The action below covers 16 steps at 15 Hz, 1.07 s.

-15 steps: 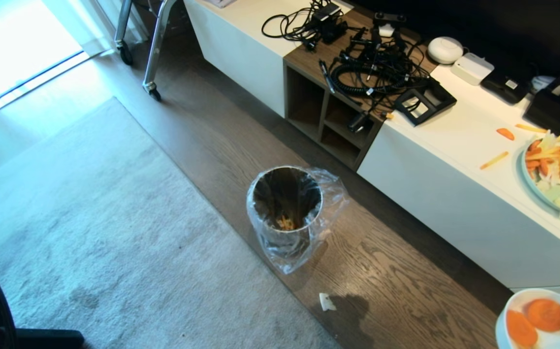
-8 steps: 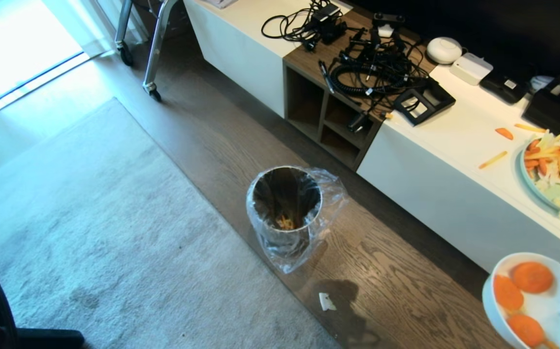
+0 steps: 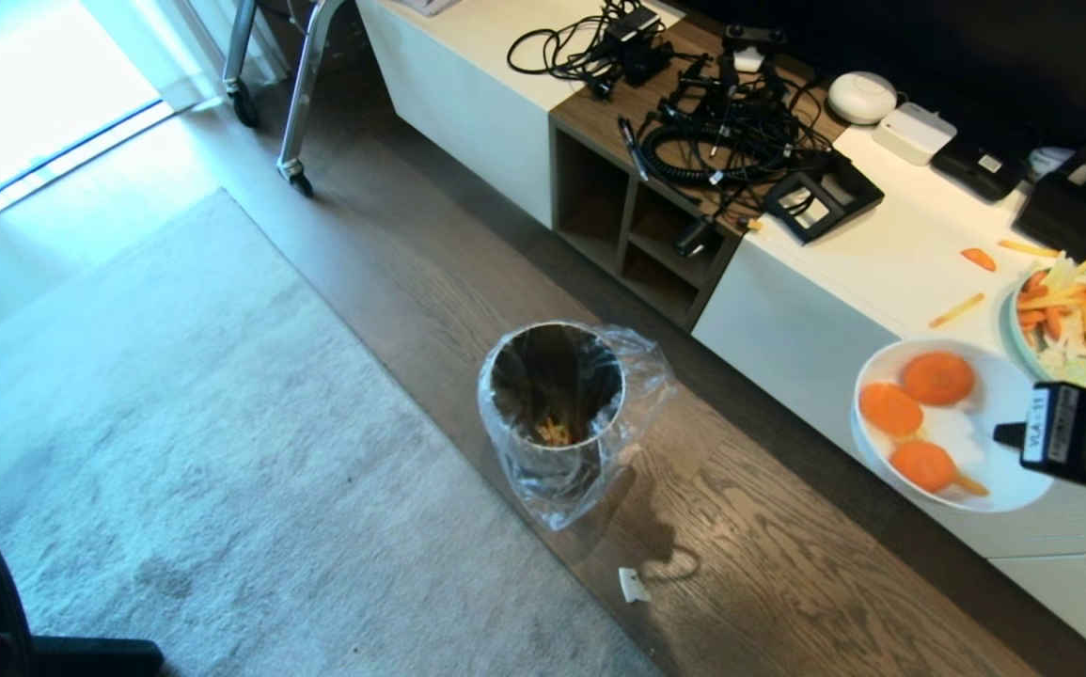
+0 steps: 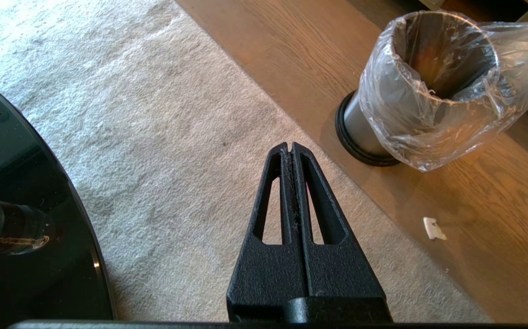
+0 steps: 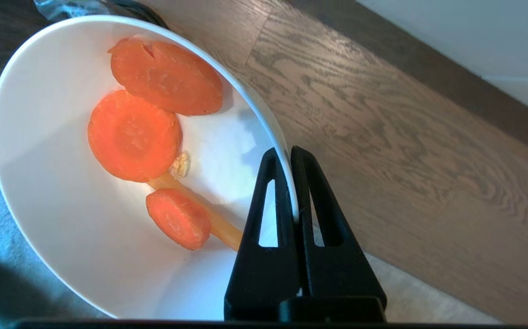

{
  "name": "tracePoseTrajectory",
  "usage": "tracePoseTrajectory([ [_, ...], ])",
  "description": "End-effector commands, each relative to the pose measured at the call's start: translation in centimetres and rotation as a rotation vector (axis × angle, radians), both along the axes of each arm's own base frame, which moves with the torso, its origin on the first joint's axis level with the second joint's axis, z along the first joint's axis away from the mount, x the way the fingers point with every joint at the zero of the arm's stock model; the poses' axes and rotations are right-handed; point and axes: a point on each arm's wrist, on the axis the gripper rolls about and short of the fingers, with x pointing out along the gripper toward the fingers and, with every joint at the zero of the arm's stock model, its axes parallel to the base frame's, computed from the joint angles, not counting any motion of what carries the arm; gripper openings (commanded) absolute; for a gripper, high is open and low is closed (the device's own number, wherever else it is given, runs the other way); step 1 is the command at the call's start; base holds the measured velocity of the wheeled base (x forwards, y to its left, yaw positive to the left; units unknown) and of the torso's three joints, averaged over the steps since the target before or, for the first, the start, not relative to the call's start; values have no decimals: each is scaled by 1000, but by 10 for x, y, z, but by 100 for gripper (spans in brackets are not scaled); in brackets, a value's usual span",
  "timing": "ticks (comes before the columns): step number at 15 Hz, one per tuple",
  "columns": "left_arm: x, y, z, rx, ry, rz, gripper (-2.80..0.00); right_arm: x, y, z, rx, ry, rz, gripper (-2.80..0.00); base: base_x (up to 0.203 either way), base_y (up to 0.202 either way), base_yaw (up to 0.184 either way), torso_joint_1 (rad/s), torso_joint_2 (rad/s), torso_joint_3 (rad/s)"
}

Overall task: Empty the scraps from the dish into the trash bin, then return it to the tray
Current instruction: Move the bowl over the trash can

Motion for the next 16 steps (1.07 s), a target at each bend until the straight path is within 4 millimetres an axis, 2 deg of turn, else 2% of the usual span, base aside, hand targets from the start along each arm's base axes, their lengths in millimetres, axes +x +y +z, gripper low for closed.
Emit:
tracePoseTrajectory([
  [1, 0, 0, 0, -1, -1, 2, -280, 28, 18, 0, -35, 9, 17, -280, 0, 0, 0, 0, 0, 0],
  [6, 0, 0, 0, -1, -1, 1, -280, 62, 51, -3, -53, 1, 81, -280, 0, 0, 0, 0, 0, 0],
  [11, 0, 0, 0, -1, -1, 1, -280, 98, 78, -25, -89, -48, 131, -280, 0, 0, 0, 0, 0, 0],
  [16, 0, 0, 0, -1, -1, 1, -280, 117, 109, -33, -243, -186, 290, -280, 0, 0, 0, 0, 0, 0],
])
